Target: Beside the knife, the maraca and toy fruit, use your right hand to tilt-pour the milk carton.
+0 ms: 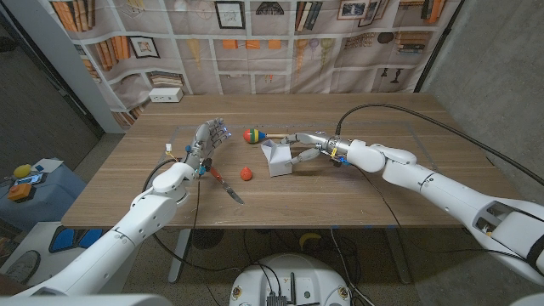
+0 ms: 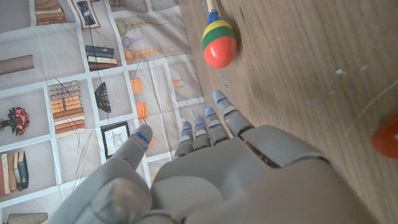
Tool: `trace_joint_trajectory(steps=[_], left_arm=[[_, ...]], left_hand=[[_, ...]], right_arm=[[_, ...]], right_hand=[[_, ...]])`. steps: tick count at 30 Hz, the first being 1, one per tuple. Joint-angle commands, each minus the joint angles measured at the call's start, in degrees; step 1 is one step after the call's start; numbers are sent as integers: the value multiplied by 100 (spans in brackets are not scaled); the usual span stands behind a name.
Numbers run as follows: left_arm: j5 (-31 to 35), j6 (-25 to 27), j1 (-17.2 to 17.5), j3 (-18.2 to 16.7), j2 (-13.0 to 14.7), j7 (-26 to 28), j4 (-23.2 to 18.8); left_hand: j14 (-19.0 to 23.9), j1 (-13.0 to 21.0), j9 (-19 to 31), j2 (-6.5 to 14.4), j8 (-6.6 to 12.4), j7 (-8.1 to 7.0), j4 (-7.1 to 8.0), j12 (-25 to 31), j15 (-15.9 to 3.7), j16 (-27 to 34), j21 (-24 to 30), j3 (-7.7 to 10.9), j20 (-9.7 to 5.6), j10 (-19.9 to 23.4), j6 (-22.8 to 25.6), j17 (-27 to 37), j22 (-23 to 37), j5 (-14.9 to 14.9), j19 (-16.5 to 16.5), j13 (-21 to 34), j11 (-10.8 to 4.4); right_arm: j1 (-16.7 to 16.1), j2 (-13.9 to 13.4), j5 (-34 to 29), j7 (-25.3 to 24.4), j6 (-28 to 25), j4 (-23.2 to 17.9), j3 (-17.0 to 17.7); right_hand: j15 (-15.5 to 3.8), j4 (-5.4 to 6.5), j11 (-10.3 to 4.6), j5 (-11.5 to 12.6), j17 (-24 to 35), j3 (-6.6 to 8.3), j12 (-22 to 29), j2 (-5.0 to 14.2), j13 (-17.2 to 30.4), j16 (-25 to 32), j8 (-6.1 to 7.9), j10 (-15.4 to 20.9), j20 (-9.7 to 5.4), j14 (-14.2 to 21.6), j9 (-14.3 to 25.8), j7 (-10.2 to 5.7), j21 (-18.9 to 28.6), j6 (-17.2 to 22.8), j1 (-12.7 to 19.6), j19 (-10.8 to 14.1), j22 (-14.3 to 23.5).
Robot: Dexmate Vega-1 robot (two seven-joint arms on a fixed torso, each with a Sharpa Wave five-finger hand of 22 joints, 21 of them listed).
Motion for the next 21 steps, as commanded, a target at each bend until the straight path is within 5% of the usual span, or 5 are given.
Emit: trace_joint_trajectory(steps=[1, 21], left_arm=[[20, -54, 32, 16, -28, 17, -3], [47, -184, 163, -16, -32, 46, -75]], left_hand=[[25, -77, 21, 376, 12, 1, -8, 25, -2, 21, 31, 56, -6, 46, 39, 27, 22, -4, 33, 16, 21], [30, -94, 23, 369, 14, -9, -5, 21, -5, 7, 23, 79, 1, 60, 60, 26, 23, -5, 36, 17, 21]], right_arm=[[-108, -156, 71, 23, -145, -362, 169], [-213, -676, -177, 640, -1076, -1574, 493]], right_hand=[[-456, -5, -33, 21, 34, -15, 17, 70, 18, 53, 37, 69, -58, 79, 6, -16, -7, 87, 21, 72, 10], [-484, 36, -70, 18, 69, -66, -9, 118, 41, 119, 56, 197, -44, 161, 8, -10, -20, 105, 9, 133, 13]])
